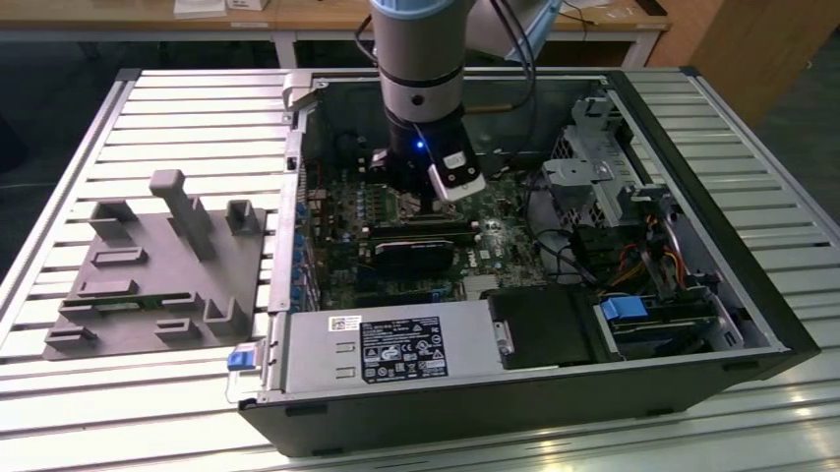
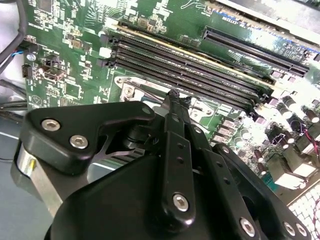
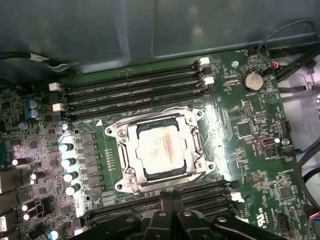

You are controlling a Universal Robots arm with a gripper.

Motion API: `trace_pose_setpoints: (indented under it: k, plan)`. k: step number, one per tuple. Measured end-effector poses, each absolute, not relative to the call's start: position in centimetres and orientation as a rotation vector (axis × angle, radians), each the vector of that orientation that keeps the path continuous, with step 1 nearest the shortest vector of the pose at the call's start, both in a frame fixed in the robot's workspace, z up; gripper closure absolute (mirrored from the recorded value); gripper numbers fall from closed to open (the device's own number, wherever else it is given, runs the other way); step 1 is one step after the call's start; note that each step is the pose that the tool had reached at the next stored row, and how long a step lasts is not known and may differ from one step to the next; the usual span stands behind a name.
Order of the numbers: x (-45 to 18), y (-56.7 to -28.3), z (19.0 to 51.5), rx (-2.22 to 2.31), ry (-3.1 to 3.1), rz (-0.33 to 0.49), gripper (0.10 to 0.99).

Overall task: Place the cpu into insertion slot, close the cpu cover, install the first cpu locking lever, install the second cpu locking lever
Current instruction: 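Install the second cpu locking lever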

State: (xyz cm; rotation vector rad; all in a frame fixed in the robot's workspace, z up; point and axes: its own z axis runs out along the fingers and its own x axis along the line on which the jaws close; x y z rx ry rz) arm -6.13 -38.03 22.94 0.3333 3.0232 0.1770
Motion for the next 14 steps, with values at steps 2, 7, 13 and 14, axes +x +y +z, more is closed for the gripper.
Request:
trace_pose_setpoints:
  k: [2,7,13,14]
  plan:
    - [-6.3,-38.2,22.8,0.334,3.023,0.19,0.984]
    - [-7.0,-38.7,22.4,0.336,3.023,0.22,0.984]
    - [-7.3,-39.5,22.1,0.339,3.022,0.282,0.984]
    - [-7.3,-39.7,22.0,0.34,3.022,0.294,0.984]
